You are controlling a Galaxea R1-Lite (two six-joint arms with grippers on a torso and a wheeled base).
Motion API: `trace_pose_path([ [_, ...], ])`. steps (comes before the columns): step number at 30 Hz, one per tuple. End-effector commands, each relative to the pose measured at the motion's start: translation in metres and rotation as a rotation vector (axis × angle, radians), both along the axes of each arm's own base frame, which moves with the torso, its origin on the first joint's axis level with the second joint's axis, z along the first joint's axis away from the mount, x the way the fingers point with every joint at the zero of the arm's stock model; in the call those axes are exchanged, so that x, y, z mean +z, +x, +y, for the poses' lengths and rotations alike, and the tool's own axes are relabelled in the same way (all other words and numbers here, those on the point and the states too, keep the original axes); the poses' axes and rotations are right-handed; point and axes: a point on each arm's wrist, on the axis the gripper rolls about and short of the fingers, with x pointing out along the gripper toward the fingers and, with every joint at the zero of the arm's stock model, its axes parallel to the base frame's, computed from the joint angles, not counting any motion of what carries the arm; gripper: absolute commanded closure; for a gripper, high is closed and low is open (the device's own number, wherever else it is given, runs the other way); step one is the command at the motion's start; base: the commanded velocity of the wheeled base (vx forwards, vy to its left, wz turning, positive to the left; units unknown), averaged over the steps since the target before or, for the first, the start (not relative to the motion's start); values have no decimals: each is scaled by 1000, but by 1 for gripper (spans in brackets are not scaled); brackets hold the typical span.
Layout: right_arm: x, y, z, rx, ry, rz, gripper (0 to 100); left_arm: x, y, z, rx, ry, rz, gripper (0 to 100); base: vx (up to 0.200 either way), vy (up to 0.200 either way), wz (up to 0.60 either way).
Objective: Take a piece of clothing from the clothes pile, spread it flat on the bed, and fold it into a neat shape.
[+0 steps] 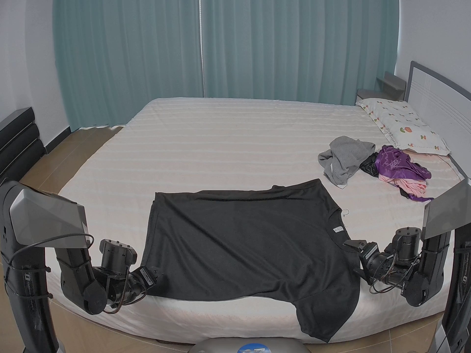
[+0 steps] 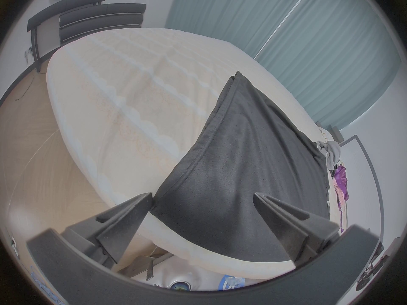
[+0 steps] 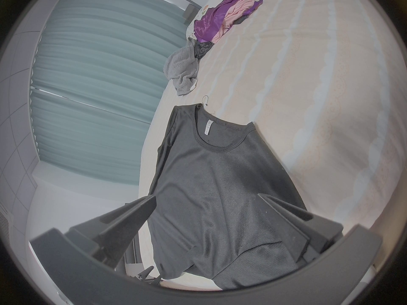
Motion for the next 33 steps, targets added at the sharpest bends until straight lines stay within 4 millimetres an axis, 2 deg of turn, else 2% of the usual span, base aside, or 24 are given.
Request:
trace_pose_path([
  [1,1,1,0,0,2,-12,0,-6,-1,0,-2,6,22,0,0,0,0],
  [18,3,-6,-2,13,-51,-14,0,-7,-7,2,8,9,43,0,0,0,0],
  [19,3,-6,-2,15,-57,-14,0,-7,-8,2,9,9,43,100,0,0,0],
  [25,1,-10,-2,17,-119,-10,0,-4,-10,5,22,6,43,100,0,0,0],
  [33,-6,-22,-6,56,-272,25,0,18,-16,10,37,-1,-17,100,0,0,0],
])
